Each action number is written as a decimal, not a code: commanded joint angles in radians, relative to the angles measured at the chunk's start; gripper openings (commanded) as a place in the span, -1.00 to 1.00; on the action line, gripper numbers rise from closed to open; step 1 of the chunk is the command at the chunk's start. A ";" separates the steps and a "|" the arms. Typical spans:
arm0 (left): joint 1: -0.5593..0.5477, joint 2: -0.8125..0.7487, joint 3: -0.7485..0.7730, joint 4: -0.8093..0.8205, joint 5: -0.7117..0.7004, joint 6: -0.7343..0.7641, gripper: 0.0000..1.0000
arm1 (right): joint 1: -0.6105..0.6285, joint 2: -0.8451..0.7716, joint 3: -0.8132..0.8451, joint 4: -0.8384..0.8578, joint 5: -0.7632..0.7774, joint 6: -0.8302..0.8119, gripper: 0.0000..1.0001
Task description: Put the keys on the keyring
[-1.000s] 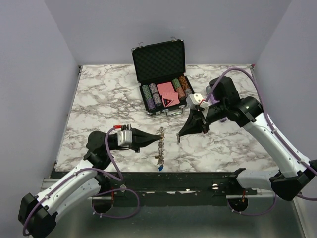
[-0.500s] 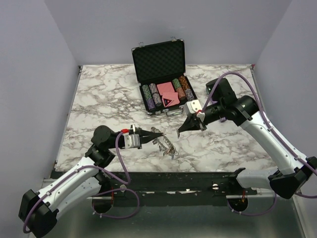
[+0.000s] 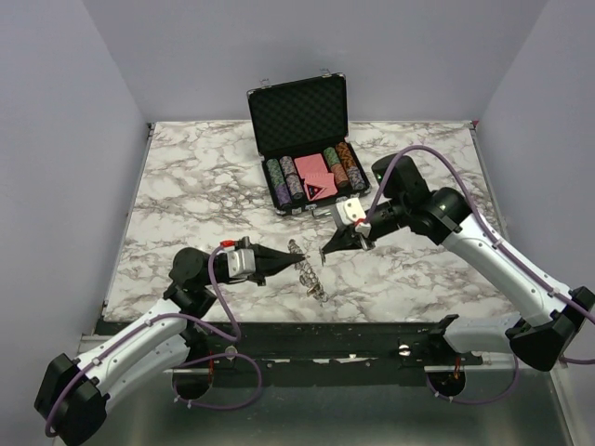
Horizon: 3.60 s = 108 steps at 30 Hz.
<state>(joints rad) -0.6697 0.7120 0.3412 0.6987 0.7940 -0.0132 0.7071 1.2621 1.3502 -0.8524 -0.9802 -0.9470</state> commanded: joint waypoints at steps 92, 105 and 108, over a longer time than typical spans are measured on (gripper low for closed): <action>-0.001 0.053 -0.107 0.441 -0.108 -0.277 -1.00 | 0.097 0.011 -0.037 0.213 0.095 0.284 -0.99; -0.002 0.044 -0.110 0.432 -0.118 -0.269 -1.00 | 0.104 0.014 -0.037 0.217 0.089 0.292 -0.99; -0.002 0.043 -0.110 0.429 -0.118 -0.268 -1.00 | 0.104 0.013 -0.037 0.219 0.087 0.297 -0.99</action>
<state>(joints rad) -0.6697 0.7677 0.2180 1.0729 0.6914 -0.2817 0.7998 1.2663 1.3094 -0.6476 -0.9012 -0.6685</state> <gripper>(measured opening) 0.006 0.005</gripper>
